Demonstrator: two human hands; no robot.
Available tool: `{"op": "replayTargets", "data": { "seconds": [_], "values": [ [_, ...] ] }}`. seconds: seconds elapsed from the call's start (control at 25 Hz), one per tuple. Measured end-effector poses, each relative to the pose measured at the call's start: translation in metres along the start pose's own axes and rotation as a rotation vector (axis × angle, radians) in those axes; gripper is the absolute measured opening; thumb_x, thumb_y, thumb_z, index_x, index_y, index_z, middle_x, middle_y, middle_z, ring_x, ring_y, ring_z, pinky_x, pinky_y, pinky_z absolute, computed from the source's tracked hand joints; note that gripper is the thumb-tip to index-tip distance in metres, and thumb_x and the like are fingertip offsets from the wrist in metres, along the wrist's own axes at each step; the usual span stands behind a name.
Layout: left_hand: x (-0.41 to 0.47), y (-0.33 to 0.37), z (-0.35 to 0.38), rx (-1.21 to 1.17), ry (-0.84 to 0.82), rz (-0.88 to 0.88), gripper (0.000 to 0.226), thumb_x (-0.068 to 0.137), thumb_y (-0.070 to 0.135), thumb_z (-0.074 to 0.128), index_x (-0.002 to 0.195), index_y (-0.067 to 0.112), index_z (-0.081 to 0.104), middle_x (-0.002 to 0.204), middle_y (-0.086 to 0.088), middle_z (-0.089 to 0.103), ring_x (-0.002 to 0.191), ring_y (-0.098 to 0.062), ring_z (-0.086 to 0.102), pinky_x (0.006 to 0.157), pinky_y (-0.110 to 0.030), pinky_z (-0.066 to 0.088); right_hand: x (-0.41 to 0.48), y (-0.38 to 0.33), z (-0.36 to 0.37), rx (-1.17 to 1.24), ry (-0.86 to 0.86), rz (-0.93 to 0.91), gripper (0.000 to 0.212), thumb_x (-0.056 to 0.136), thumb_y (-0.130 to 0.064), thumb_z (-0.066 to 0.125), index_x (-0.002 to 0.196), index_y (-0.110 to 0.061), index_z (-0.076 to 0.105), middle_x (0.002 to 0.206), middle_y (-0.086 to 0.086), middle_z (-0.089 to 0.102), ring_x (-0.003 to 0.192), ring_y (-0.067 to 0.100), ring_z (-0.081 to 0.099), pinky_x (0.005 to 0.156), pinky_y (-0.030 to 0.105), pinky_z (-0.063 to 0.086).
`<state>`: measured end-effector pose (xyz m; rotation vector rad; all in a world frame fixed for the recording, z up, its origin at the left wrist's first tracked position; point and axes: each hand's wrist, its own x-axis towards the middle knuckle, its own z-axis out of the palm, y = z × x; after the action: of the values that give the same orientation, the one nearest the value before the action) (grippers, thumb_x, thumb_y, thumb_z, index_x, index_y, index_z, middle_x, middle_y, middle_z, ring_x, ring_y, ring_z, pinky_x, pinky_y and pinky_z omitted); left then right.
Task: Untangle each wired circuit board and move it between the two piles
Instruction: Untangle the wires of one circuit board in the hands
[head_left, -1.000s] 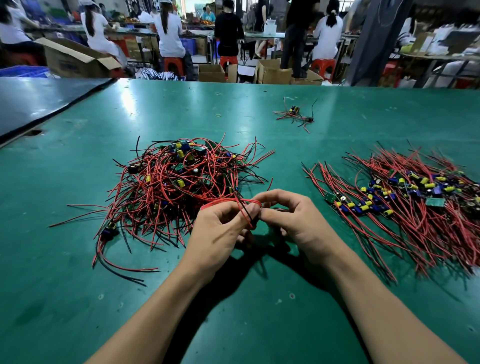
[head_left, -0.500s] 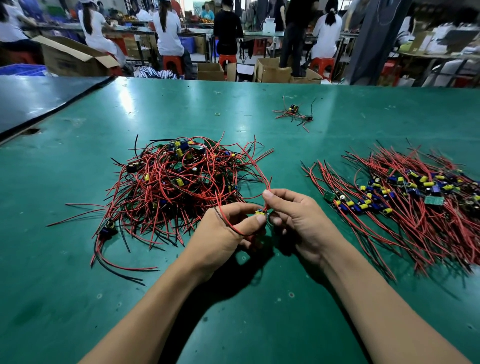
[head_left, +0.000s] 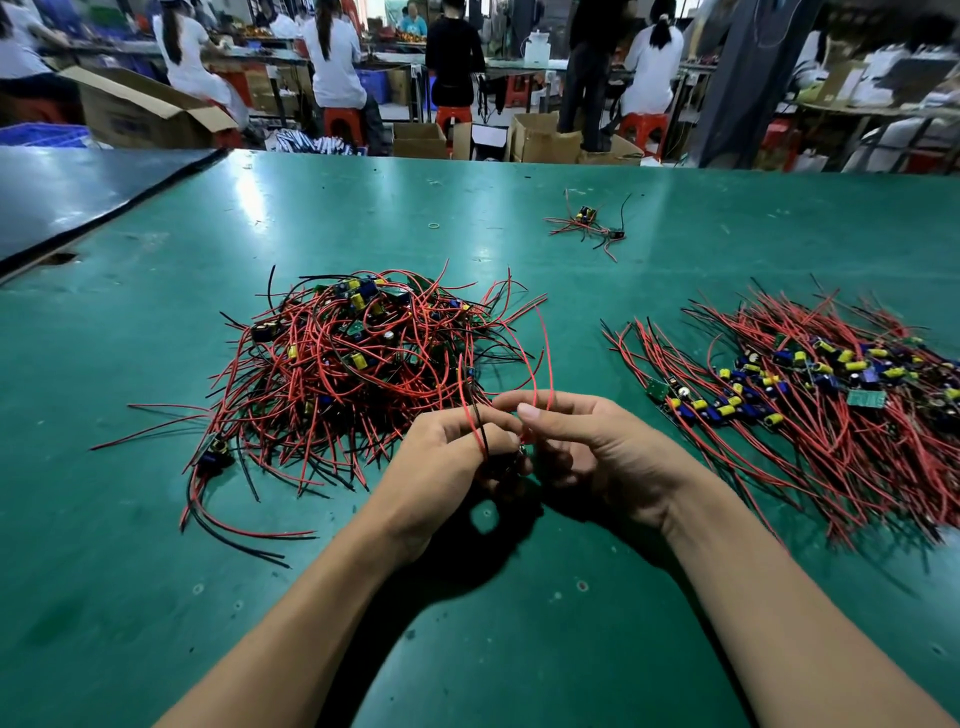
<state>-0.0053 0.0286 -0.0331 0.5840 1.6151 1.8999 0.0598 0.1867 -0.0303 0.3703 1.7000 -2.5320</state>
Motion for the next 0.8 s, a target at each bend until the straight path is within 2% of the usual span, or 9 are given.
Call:
{"op": "replayTargets", "data": {
  "seconds": [0.08, 0.2, 0.28, 0.36, 0.44, 0.48, 0.6, 0.68, 0.8],
  "values": [
    [0.000, 0.000, -0.001, -0.033, -0.038, -0.027, 0.027, 0.085, -0.006, 0.057, 0.073, 0.013, 0.073, 0.066, -0.011, 0.068, 0.056, -0.024, 0.063, 0.051, -0.023, 0.051, -0.001, 0.001, 0.002, 0.025, -0.014, -0.028, 0.028, 0.070, -0.021, 0.086, 0.096, -0.015, 0.078, 0.093, 0.011, 0.067, 0.067, 0.015, 0.044, 0.066, 0.028, 0.034],
    [0.000, 0.002, -0.004, -0.085, -0.116, -0.062, 0.028, 0.086, -0.005, 0.058, 0.077, 0.016, 0.074, 0.077, -0.016, 0.072, 0.060, -0.029, 0.069, 0.053, -0.023, 0.054, -0.001, 0.002, 0.011, 0.082, 0.066, -0.116, 0.014, 0.069, -0.022, 0.087, 0.078, -0.019, 0.076, 0.066, 0.004, 0.063, 0.054, 0.014, 0.046, 0.052, 0.024, 0.042],
    [0.001, 0.001, -0.004, -0.080, -0.125, -0.039, 0.017, 0.086, -0.005, 0.060, 0.086, 0.007, 0.072, 0.082, -0.017, 0.072, 0.064, -0.030, 0.070, 0.057, -0.027, 0.058, -0.002, 0.004, 0.016, 0.007, 0.152, -0.195, 0.014, 0.068, -0.027, 0.085, 0.071, -0.018, 0.074, 0.057, 0.003, 0.055, 0.050, 0.013, 0.044, 0.046, 0.021, 0.042],
    [0.003, -0.002, -0.002, -0.034, -0.075, 0.003, 0.005, 0.087, 0.001, 0.066, 0.090, -0.003, 0.066, 0.078, -0.013, 0.071, 0.064, -0.025, 0.068, 0.056, -0.030, 0.059, -0.003, 0.006, 0.019, -0.152, 0.225, -0.262, 0.017, 0.073, -0.027, 0.085, 0.074, -0.015, 0.073, 0.062, 0.009, 0.058, 0.053, 0.015, 0.048, 0.048, 0.021, 0.041],
    [0.003, -0.005, -0.001, -0.015, -0.026, 0.028, 0.015, 0.086, 0.008, 0.069, 0.085, -0.005, 0.063, 0.070, -0.010, 0.069, 0.059, -0.023, 0.067, 0.051, -0.029, 0.057, -0.003, 0.007, 0.022, -0.194, 0.268, -0.271, 0.016, 0.080, -0.023, 0.083, 0.079, -0.011, 0.072, 0.070, 0.012, 0.060, 0.054, 0.015, 0.053, 0.047, 0.020, 0.044],
    [0.003, -0.005, 0.000, -0.036, -0.014, 0.030, 0.013, 0.087, 0.007, 0.069, 0.083, -0.004, 0.063, 0.068, -0.010, 0.068, 0.057, -0.023, 0.067, 0.049, -0.029, 0.057, -0.003, 0.007, 0.023, -0.172, 0.266, -0.262, 0.015, 0.083, -0.022, 0.081, 0.081, -0.011, 0.071, 0.072, 0.012, 0.061, 0.053, 0.013, 0.055, 0.045, 0.020, 0.045],
    [0.003, -0.002, 0.001, -0.094, -0.026, 0.014, 0.003, 0.085, 0.000, 0.067, 0.082, 0.000, 0.066, 0.071, -0.014, 0.070, 0.058, -0.025, 0.068, 0.048, -0.028, 0.056, -0.003, 0.007, 0.023, -0.102, 0.219, -0.225, 0.014, 0.087, -0.020, 0.076, 0.090, -0.007, 0.071, 0.077, 0.010, 0.068, 0.057, 0.011, 0.063, 0.046, 0.020, 0.049],
    [0.004, -0.002, 0.000, -0.095, -0.005, 0.002, 0.011, 0.084, -0.005, 0.065, 0.079, 0.004, 0.068, 0.073, -0.016, 0.070, 0.061, -0.027, 0.069, 0.051, -0.031, 0.057, -0.004, 0.006, 0.023, -0.089, 0.169, -0.174, 0.021, 0.092, -0.023, 0.071, 0.099, -0.003, 0.071, 0.078, 0.009, 0.071, 0.058, 0.010, 0.065, 0.048, 0.019, 0.051],
    [0.004, -0.004, 0.000, -0.084, 0.035, 0.001, 0.018, 0.084, -0.008, 0.063, 0.075, 0.008, 0.067, 0.069, -0.013, 0.069, 0.055, -0.026, 0.067, 0.050, -0.032, 0.057, -0.006, 0.007, 0.020, -0.079, 0.114, -0.117, 0.033, 0.094, -0.028, 0.068, 0.107, 0.003, 0.070, 0.070, 0.006, 0.069, 0.050, 0.010, 0.061, 0.045, 0.019, 0.049]
  ]
}}
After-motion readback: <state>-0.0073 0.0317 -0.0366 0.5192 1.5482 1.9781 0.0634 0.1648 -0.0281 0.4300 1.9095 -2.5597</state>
